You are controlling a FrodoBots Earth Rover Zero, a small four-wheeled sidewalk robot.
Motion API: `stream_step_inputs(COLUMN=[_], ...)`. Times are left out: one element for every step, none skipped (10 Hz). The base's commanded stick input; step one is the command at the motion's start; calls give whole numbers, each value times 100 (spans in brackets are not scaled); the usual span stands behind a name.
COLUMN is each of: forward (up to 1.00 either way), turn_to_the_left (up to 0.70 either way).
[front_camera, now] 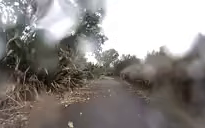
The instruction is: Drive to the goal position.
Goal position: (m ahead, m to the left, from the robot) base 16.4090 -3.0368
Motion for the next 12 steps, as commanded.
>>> stream_step_inputs(forward=[85,85,85,85,85,85,85,85,85,85,85,85], turn_to_the_left=[0,0,0,0,0,0,0,0,0,0,0,0])
